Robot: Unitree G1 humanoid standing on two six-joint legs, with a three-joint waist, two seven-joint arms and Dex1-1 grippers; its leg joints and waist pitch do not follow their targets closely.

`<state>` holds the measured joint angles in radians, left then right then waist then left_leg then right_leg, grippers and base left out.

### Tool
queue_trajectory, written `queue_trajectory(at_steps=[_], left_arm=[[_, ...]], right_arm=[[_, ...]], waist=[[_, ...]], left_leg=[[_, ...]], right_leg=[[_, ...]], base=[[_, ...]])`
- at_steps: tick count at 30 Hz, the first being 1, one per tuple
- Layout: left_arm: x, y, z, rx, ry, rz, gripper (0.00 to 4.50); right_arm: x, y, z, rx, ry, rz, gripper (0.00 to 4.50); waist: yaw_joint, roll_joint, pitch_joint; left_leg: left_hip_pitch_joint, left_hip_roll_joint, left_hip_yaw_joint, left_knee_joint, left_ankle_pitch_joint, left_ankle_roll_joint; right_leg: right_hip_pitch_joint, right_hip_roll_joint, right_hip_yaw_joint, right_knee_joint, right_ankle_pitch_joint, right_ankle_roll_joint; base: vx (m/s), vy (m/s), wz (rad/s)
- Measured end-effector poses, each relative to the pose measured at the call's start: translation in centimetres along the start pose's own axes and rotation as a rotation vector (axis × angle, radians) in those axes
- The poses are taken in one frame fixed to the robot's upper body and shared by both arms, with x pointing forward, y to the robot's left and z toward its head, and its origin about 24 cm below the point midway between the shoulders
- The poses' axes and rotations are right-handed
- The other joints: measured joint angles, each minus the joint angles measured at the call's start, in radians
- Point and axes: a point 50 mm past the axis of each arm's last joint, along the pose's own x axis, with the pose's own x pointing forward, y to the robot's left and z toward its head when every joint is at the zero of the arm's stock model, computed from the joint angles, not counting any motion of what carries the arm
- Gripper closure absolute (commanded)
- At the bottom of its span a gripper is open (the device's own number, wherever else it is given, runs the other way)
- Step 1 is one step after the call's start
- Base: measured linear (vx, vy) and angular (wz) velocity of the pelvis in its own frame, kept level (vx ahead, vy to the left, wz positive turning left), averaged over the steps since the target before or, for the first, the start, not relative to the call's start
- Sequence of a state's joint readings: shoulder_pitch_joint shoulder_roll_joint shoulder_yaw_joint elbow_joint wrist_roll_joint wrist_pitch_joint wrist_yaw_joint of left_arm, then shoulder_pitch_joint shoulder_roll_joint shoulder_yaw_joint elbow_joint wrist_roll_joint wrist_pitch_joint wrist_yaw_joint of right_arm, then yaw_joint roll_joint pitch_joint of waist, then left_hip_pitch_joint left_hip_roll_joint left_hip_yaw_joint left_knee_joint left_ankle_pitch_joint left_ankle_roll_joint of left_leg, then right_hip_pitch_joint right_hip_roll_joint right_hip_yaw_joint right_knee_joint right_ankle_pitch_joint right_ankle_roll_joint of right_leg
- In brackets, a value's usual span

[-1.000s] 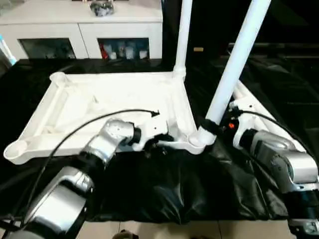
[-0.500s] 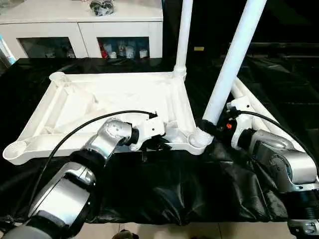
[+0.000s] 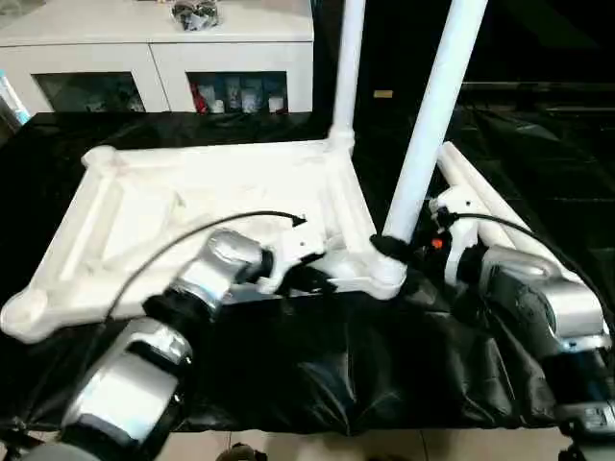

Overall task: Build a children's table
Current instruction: Pick table leg

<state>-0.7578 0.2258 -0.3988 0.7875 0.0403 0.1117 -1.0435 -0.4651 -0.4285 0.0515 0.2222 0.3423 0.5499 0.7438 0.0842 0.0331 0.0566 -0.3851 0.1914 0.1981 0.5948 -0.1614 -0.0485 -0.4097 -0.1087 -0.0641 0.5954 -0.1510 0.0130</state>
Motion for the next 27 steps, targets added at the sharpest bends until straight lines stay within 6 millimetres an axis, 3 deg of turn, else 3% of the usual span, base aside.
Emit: queue_trajectory(at_steps=[9,18,27], left_arm=[[0.6,-0.6,0.1,0.007,-0.013,0.050,4.50],[0.5,-1.0,-0.1,-0.020,-0.051,0.069,4.50],[0.3,-1.2,-0.3,-0.004,-0.047,0.076,4.50]], right_arm=[[0.4,-0.2,-0.3,-0.044,-0.011,-0.007,2.62],[1.0,-0.7,-0.6,-0.017,-0.038,-0.003,2.62],[1.2,-0.7,-1.0,-0.005,-0.045,0.012,2.62]], waist=[[-0.002,-0.001,-0.001],[-0.014,-0.002,-0.002],[-0.022,-0.012,-0.008]], left_leg=[[0.000,-0.001,0.000,0.000,0.000,0.000],[0.001,-0.001,0.000,0.000,0.000,0.000],[0.000,0.000,-0.001,0.000,0.000,0.000]], right_leg=[[0.001,0.000,0.000,-0.001,-0.003,0.005],[0.001,0.000,0.000,-0.001,-0.003,0.005],[0.001,0.000,0.000,-0.001,-0.003,0.006]], base=[[0.000,0.000,0.00],[0.000,0.000,0.00],[0.000,0.000,0.00]])
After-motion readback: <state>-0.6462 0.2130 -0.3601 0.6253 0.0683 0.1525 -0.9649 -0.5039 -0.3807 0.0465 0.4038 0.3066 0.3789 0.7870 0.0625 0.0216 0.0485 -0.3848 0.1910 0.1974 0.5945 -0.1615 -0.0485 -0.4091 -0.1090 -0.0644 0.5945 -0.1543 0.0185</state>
